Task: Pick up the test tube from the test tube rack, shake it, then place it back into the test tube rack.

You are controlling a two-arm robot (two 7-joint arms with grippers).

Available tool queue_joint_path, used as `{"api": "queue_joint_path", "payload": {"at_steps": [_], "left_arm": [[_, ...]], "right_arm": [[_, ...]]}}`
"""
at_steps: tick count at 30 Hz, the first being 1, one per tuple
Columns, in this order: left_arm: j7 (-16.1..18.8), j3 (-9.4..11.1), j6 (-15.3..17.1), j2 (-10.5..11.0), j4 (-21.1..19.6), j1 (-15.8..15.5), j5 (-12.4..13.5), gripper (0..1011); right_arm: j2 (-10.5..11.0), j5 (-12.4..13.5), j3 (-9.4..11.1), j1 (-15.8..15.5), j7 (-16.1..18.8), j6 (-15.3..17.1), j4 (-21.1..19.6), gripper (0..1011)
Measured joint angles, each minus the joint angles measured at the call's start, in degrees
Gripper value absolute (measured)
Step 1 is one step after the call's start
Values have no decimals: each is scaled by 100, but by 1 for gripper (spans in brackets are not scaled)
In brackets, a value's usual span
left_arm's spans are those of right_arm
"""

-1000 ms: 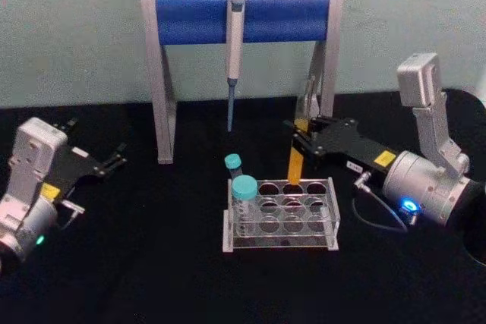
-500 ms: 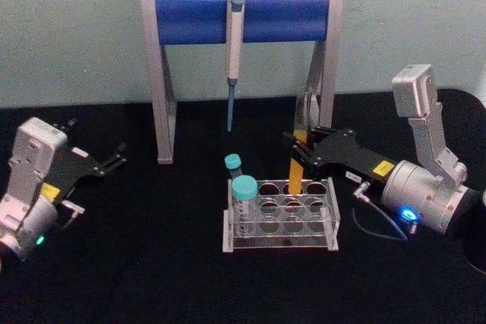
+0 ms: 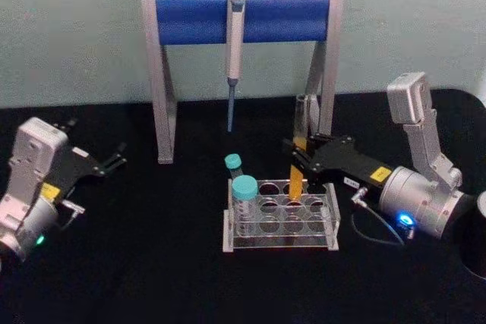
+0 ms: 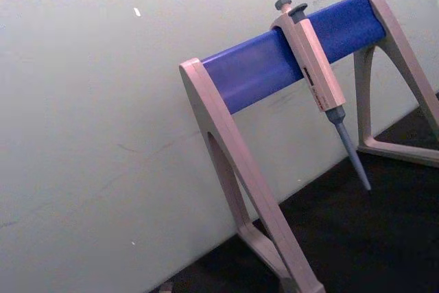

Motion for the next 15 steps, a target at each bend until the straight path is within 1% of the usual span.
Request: {"api": "queue_joint_path", "payload": {"at_steps": [15], "left_arm": [[0,0,0,0,0,0,0,1001]], "right_arm": [[-53,-77,-60,-1,2,22,159,224]]}}
